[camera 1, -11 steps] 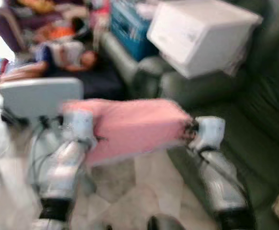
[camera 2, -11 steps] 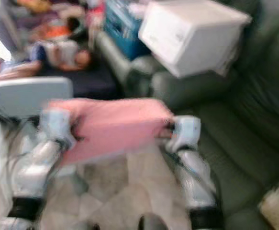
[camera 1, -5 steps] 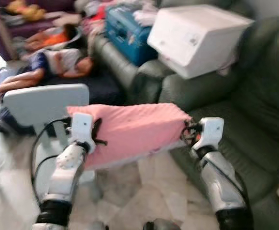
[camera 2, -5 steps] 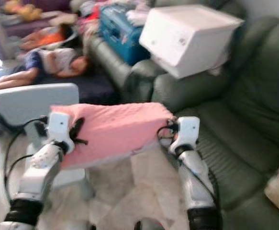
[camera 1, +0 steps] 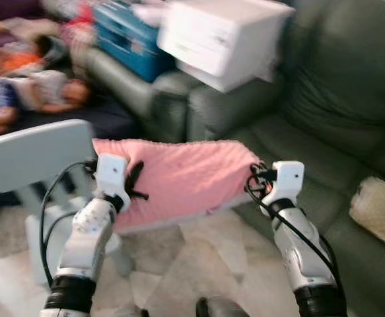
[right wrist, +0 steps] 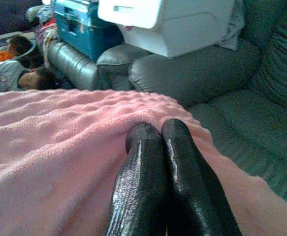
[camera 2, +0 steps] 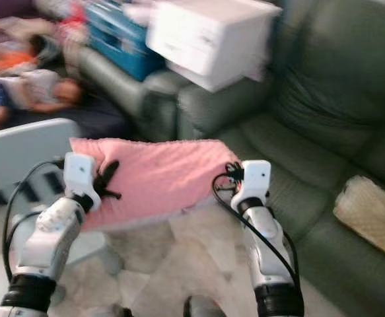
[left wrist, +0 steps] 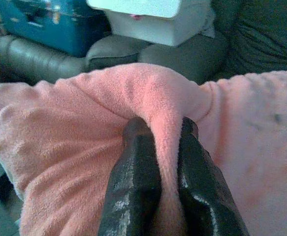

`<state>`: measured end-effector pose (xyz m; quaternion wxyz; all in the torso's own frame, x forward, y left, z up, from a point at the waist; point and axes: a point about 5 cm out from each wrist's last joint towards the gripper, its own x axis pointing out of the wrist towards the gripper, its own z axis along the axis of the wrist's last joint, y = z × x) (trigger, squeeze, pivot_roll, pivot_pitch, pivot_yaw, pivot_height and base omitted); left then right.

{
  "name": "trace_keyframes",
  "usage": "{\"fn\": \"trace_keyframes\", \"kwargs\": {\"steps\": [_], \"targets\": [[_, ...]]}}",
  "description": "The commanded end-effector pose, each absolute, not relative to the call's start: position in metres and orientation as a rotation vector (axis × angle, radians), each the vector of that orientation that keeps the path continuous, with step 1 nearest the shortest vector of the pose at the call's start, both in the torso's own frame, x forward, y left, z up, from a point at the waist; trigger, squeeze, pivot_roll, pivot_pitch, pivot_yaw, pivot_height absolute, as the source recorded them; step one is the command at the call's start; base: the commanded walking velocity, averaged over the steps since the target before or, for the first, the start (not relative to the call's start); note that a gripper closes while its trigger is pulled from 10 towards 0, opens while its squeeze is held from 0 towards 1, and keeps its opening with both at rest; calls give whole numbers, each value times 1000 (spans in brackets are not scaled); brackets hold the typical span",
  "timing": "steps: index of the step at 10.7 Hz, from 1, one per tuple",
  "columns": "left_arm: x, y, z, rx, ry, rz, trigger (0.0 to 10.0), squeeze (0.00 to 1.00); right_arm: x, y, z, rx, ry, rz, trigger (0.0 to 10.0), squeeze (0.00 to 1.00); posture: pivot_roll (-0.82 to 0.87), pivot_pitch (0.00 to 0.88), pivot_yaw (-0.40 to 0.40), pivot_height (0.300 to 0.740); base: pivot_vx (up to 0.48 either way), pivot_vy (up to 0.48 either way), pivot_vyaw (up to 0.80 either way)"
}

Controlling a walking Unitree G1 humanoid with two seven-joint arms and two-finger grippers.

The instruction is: Move the pillow to the sofa

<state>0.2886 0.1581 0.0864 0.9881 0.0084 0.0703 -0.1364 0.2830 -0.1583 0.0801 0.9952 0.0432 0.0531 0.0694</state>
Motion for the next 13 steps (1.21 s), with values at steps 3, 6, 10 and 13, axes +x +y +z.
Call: {"fn": "trace_keyframes", "kwargs": {"steps": [3,6,10,13], "targets": [[289,153,96,-3,92,-321,10000,0,285,-160,86,88,79,129,10000,0,-30,0,-41,740,200,0,-267],[288,152,97,-10,89,-336,10000,0,284,-160,86,88,81,131,10000,0,-31,0,-40,740,386,0,-533],[288,150,97,-9,90,-342,10000,0,285,-159,86,88,81,133,10000,0,-31,0,-41,740,480,0,-800],[290,149,96,-15,94,-342,10000,0,285,-159,85,90,85,132,10000,0,-35,0,-38,740,472,0,-790]]}}
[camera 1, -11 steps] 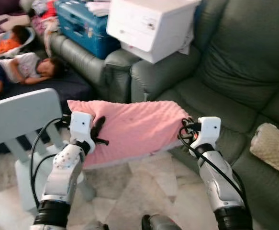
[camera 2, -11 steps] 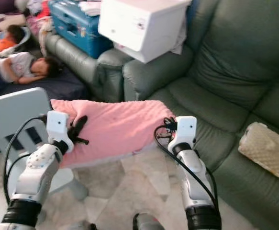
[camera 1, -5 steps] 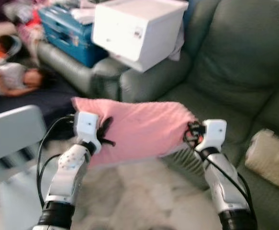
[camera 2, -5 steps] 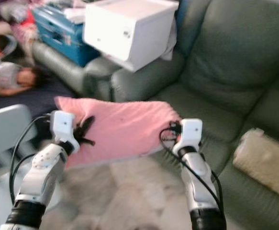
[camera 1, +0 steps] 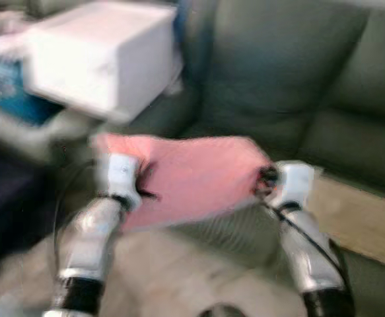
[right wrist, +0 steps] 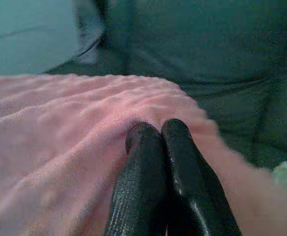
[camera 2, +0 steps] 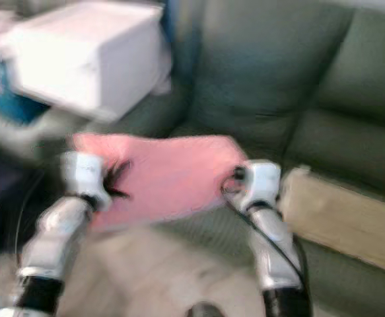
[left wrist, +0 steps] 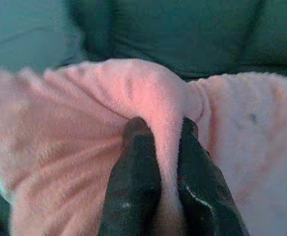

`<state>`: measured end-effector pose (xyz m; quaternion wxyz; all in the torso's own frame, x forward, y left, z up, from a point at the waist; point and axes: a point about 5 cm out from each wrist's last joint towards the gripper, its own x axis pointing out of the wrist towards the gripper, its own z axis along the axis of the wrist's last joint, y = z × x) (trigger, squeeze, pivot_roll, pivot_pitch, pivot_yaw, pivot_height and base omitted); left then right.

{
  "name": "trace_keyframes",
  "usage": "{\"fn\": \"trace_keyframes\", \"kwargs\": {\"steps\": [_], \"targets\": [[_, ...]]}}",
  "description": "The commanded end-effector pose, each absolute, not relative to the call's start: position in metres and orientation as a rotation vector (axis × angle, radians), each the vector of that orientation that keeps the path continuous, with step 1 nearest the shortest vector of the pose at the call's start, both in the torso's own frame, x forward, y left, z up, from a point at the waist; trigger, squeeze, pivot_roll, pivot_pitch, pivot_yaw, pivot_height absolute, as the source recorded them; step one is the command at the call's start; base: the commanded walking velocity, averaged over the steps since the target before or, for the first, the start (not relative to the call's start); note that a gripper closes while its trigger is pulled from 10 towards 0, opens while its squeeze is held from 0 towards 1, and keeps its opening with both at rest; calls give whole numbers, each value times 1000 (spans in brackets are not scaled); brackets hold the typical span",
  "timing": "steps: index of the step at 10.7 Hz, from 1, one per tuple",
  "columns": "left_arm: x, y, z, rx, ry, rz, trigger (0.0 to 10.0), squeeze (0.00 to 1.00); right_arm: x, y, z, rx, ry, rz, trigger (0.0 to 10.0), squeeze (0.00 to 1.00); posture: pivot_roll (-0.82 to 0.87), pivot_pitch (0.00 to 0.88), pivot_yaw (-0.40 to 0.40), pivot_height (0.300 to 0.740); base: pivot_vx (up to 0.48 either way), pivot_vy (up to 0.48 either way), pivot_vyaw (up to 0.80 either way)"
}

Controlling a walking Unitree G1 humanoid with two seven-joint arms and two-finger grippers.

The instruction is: Move the pillow to the sofa

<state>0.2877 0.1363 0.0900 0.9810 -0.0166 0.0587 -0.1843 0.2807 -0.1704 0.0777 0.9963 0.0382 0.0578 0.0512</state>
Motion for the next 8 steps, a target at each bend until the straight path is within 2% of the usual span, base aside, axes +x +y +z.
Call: {"fn": "trace_keyframes", "kwargs": {"steps": [1,4,5,8], "targets": [[290,148,96,-18,96,-342,10000,0,285,-159,85,87,82,133,10000,0,-35,0,-39,740,364,311,-800],[292,149,95,-17,102,-338,10000,0,287,-158,86,87,78,136,10000,0,-31,0,-40,740,301,373,-708],[292,148,95,-17,103,-338,10000,0,287,-158,86,87,79,139,10000,0,-28,0,-41,740,0,424,-413],[292,148,96,-6,97,-351,10000,0,288,-156,85,86,80,143,10000,0,-25,0,-39,740,0,450,0]]}}
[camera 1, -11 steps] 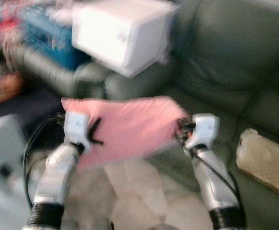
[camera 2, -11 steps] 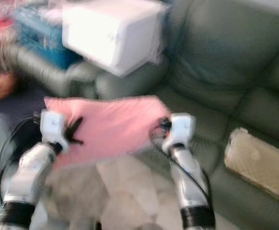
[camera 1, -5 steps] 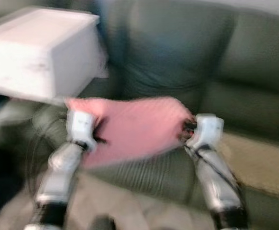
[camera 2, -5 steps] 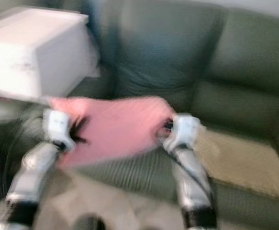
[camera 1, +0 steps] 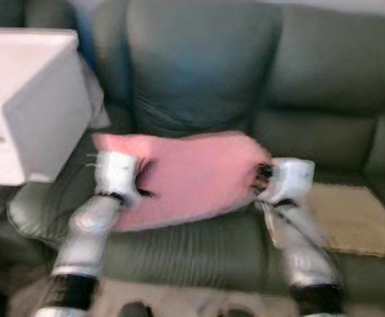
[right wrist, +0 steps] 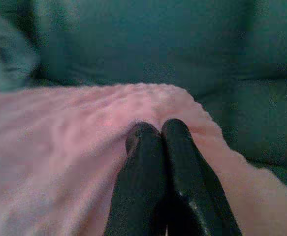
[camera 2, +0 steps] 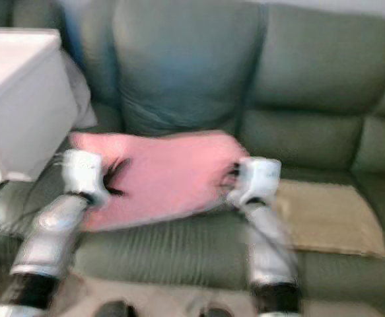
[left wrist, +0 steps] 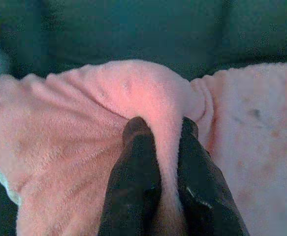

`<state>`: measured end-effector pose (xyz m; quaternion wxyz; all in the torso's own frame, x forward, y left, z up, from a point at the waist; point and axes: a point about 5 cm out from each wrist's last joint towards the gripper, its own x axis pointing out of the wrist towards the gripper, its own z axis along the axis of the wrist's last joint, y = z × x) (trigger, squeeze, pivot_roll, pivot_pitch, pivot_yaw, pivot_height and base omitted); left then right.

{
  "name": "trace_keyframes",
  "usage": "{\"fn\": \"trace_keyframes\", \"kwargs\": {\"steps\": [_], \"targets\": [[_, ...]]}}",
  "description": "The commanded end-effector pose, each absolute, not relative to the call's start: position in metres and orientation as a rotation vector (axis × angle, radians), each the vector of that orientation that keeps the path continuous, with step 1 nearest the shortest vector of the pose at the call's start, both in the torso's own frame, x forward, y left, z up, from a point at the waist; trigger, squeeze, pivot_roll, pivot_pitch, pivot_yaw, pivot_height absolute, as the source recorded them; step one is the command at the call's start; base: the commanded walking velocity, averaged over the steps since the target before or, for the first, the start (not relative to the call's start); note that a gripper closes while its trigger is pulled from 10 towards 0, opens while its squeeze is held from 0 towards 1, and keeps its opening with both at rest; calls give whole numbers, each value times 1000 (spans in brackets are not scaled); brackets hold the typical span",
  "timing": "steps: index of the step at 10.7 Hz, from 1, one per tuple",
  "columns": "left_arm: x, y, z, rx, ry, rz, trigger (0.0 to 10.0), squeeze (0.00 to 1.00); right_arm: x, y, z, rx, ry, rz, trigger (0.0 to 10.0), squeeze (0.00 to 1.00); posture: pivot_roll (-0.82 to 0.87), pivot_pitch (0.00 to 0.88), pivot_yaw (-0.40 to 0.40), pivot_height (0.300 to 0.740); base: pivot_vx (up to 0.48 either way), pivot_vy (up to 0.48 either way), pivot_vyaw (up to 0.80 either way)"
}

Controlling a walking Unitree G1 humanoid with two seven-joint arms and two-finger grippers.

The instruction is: Move the pillow to the sofa

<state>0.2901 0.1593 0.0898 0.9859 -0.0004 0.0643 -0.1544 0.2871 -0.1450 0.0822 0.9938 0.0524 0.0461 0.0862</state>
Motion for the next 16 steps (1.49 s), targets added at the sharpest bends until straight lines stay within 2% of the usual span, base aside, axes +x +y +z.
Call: {"fn": "trace_keyframes", "kwargs": {"steps": [1,4,10,13,16], "targets": [[291,148,97,-5,86,-346,10000,0,288,-156,84,88,82,142,10000,0,-23,0,-38,740,0,465,0],[290,148,98,13,76,-344,10000,0,286,-154,82,91,90,141,10000,0,-19,0,-36,740,0,0,0],[286,140,93,45,92,-367,10000,0,281,-153,77,95,109,137,10000,0,-23,0,-32,740,0,0,-750],[282,143,90,45,110,-373,10000,0,275,-150,71,114,124,122,10000,0,-31,7,-1,740,0,0,0],[288,144,92,55,101,-355,10000,0,273,-149,71,117,123,121,10000,0,-38,10,-8,740,0,0,0]]}}
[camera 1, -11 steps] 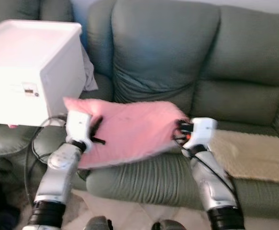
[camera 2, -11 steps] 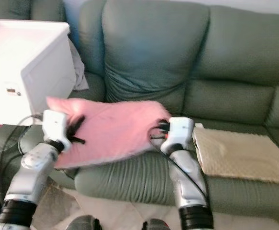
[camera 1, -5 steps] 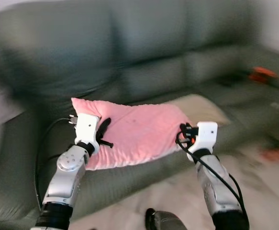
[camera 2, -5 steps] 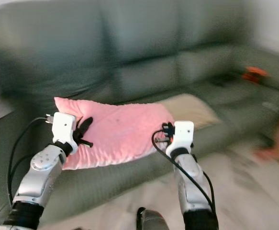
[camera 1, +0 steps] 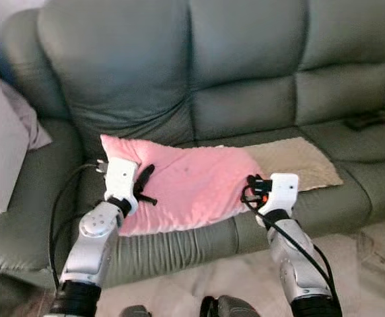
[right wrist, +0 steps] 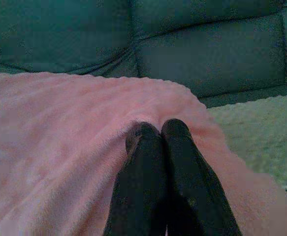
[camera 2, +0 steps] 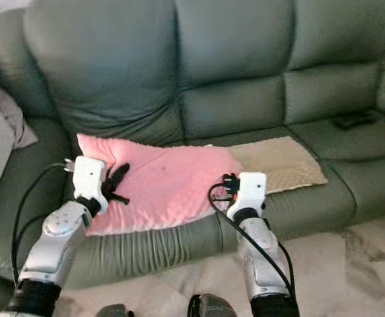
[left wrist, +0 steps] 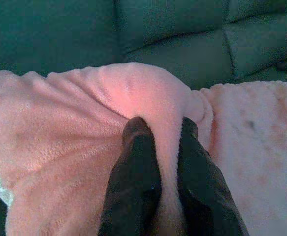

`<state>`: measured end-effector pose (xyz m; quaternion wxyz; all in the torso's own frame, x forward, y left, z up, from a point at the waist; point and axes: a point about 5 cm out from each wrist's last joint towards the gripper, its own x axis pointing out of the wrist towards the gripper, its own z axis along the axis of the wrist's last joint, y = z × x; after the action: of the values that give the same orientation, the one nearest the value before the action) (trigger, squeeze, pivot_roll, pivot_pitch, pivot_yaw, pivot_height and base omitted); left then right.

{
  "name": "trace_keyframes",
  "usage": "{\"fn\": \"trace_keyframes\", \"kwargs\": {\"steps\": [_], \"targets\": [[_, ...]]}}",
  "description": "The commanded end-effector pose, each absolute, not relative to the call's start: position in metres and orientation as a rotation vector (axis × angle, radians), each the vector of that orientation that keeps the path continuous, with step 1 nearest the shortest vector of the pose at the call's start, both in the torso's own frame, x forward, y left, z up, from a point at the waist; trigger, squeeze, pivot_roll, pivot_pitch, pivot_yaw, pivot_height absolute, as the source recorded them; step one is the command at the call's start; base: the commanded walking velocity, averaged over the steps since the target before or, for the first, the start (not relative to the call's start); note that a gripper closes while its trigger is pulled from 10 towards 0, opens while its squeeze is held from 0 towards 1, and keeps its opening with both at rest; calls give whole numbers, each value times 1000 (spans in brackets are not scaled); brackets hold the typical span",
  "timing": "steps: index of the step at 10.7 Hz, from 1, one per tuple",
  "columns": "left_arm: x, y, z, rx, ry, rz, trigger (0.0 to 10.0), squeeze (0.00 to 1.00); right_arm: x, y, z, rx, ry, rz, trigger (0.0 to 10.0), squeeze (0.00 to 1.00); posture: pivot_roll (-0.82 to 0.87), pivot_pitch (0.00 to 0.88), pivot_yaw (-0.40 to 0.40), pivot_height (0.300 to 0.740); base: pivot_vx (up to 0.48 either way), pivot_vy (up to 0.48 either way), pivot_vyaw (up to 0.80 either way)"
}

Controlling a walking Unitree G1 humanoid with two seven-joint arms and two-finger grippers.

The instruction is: Move the pillow to the sofa

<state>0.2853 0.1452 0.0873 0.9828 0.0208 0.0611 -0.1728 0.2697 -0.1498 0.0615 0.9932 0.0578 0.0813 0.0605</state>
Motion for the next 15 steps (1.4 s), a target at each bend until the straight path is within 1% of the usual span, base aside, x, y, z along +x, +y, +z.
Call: {"fn": "trace_keyframes", "kwargs": {"steps": [1,6,11,15], "targets": [[291,145,94,58,94,-337,10000,0,274,-148,73,102,112,145,10000,0,-34,13,-12,740,0,0,0],[294,150,92,78,93,-306,10000,0,272,-143,71,120,117,157,10000,0,-39,20,-15,740,0,0,470],[296,152,94,89,82,-297,10000,0,272,-147,71,123,122,154,10000,0,-32,31,-16,740,0,0,0],[296,152,95,88,80,-312,10000,0,273,-145,69,129,132,163,10000,0,-28,30,-13,740,310,0,0]]}}
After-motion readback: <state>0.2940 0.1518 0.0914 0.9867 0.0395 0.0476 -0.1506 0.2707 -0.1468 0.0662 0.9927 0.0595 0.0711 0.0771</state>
